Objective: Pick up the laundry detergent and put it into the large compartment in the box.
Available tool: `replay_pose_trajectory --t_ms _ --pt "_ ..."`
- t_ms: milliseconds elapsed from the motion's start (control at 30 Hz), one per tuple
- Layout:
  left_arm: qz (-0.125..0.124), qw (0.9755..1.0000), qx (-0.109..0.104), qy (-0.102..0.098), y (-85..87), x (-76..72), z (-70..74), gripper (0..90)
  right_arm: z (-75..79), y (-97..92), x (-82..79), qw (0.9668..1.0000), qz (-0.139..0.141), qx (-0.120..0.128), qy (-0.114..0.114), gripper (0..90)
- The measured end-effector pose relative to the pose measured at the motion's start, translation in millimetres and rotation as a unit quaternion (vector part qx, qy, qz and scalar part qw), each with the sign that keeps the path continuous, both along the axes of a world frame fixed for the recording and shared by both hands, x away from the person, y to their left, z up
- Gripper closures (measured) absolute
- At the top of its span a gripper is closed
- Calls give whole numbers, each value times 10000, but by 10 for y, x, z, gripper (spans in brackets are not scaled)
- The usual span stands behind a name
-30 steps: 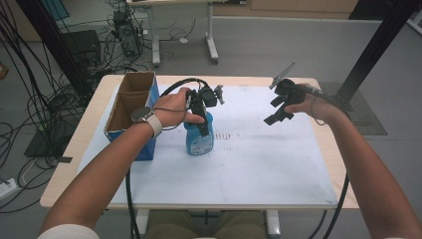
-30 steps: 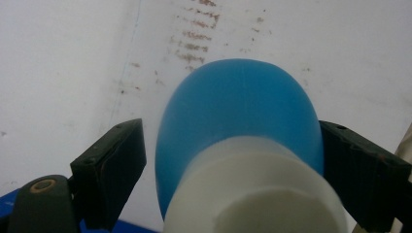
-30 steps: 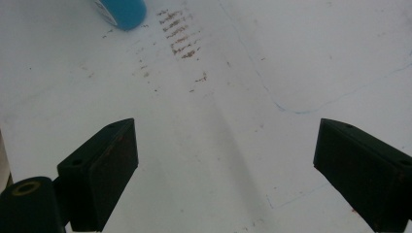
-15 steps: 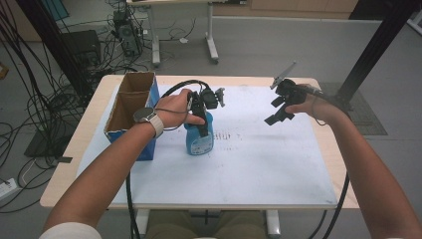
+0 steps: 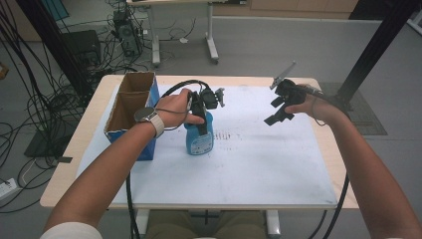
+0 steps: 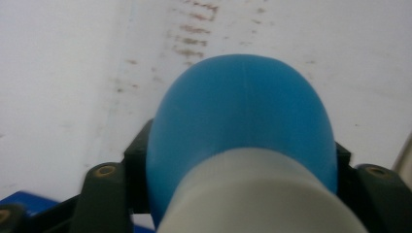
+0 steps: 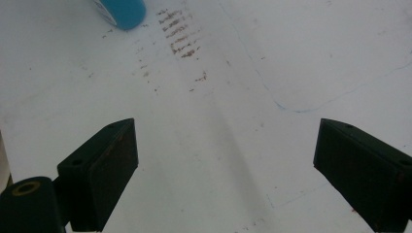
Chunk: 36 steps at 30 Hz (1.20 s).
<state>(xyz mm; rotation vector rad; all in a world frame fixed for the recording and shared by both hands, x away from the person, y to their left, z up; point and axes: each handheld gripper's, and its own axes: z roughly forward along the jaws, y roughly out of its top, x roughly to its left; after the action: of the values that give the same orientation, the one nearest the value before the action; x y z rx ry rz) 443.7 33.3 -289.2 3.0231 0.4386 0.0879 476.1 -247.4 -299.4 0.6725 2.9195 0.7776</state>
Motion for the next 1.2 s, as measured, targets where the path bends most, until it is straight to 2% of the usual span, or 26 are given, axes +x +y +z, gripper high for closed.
replay_pose_trajectory --t_ms 267,1200 --pt "40 10000 -28 87 7 11 -1 397 -2 -6 -1 10000 -15 -15 5 87" --pt "5 9999 -85 71 19 14 -7 396 27 -1 -10 10000 -14 11 -26 91"
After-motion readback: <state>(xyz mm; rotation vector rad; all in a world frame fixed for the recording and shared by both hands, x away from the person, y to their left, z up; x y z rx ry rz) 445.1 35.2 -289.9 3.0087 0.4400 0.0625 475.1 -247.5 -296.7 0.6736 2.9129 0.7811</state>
